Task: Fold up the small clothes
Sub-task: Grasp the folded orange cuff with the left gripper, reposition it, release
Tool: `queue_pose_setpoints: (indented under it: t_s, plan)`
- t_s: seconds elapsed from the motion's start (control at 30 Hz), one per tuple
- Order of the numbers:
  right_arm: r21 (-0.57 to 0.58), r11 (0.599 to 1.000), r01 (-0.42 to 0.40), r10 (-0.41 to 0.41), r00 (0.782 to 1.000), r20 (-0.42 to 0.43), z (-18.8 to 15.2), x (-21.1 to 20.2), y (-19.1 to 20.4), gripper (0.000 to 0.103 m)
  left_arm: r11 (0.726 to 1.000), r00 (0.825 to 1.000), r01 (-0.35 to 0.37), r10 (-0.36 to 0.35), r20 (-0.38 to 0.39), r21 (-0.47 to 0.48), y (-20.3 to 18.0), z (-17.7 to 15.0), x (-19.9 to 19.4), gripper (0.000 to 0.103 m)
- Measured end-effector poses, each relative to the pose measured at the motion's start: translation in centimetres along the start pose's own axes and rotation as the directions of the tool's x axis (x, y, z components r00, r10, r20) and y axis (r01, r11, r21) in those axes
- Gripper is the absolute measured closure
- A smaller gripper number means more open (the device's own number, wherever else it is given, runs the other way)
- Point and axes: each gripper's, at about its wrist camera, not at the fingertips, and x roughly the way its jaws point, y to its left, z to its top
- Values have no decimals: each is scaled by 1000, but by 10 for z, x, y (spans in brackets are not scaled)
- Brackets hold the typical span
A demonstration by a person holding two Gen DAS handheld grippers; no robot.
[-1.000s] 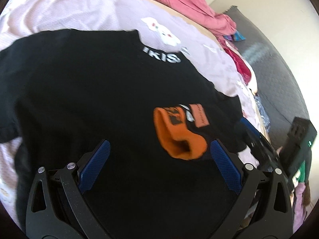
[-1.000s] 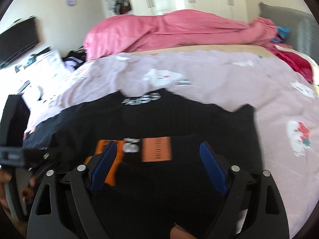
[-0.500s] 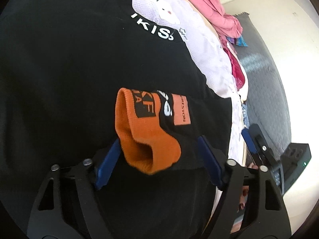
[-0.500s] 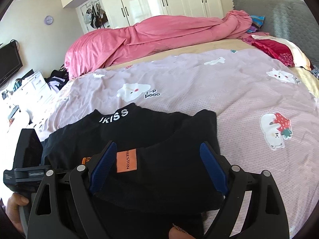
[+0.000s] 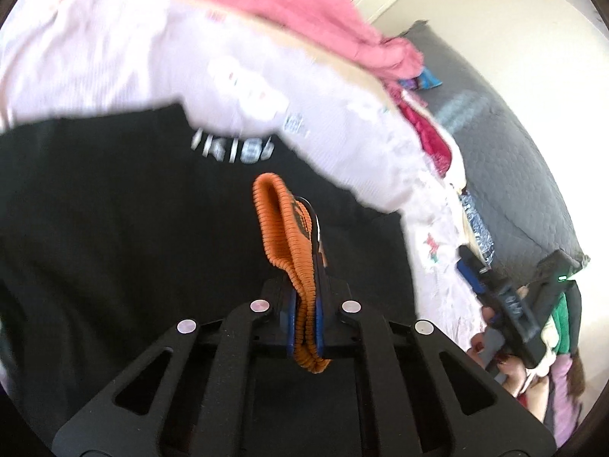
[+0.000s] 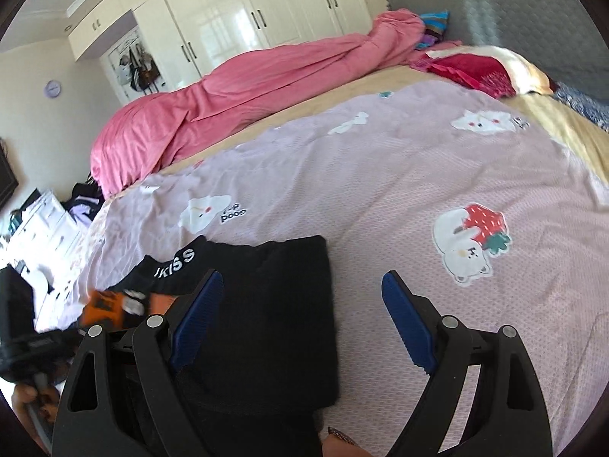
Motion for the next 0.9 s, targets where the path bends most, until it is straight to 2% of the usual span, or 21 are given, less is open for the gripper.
queue_pose_setpoints:
  t_s: [0.2, 0.53, 0.7, 0.9]
  plan:
    - [-1, 1000, 0, 0, 1000, -12, -1, 3, 1, 18, 997, 996, -18, 11, 94, 73, -12, 15, -39, 102]
    - [-33, 999, 0, -2, 999, -39, -7, 12, 11, 18, 995, 987, -79, 69, 145, 66, 14, 13, -63, 102]
    - [-42, 999, 5, -7, 999, -51, -9, 16, 14, 18, 990, 984, -127, 119, 131, 58, 38, 12, -59, 102]
    - [-83, 996, 13, -18, 998, -67, -14, 23, 25, 18, 989, 985, -147, 143, 96, 33, 63, 5, -50, 102]
